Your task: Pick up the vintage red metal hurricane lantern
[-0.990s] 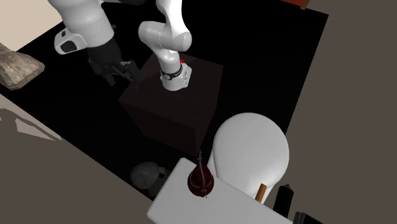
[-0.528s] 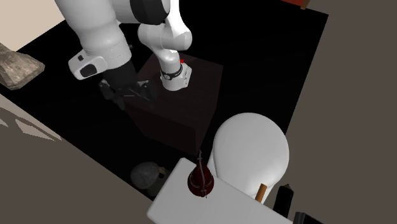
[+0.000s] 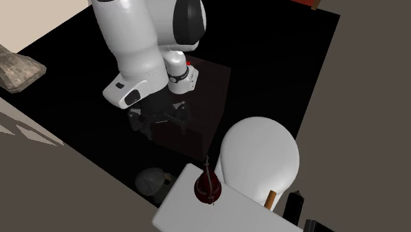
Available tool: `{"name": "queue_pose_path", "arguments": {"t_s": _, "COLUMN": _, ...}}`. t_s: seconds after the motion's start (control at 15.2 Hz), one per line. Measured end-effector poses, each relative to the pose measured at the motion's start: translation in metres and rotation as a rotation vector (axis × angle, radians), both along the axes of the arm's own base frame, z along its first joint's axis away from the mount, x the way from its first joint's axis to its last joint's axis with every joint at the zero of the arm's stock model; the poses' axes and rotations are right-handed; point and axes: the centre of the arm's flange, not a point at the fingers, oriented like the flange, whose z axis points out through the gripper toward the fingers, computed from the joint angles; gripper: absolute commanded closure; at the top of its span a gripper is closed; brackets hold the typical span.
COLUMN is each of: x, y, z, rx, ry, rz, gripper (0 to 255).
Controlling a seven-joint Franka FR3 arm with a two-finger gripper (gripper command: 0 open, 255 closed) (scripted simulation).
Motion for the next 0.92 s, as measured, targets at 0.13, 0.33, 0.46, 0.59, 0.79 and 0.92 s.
{"name": "queue_pose_path", "arguments": {"t_s": 0.13, "x": 0.007, "y": 0.022, "z": -0.002, "rx": 0.0, "ry": -0.031, "rz": 0.057, "gripper": 0}}
{"name": "queue_pose_path", "arguments": {"t_s": 0.33, "x": 0.007, "y": 0.059, "z": -0.002, "rx": 0.0, "ry": -0.077, "rz": 0.142, "gripper": 0}}
{"name": "queue_pose_path", "arguments": {"t_s": 0.46, "x": 0.009, "y": 0.083, "z": -0.007, "rx": 0.0, "ry": -0.108, "rz": 0.199, "gripper": 0}}
{"name": "queue_pose_path", "arguments": {"t_s": 0.59, "x": 0.008, "y": 0.101, "z": -0.008, "rx": 0.0, "ry": -0.134, "rz": 0.247, "gripper": 0}}
{"name": "queue_pose_path", "arguments": {"t_s": 0.79, "x": 0.008, "y": 0.106, "z": -0.018, "rx": 0.001, "ry": -0.144, "rz": 0.264, "gripper": 0}}
{"name": "queue_pose_path", "arguments": {"t_s": 0.92, "x": 0.009, "y": 0.108, "z": -0.028, "rx": 0.001, "ry": -0.145, "rz": 0.265, "gripper": 0}}
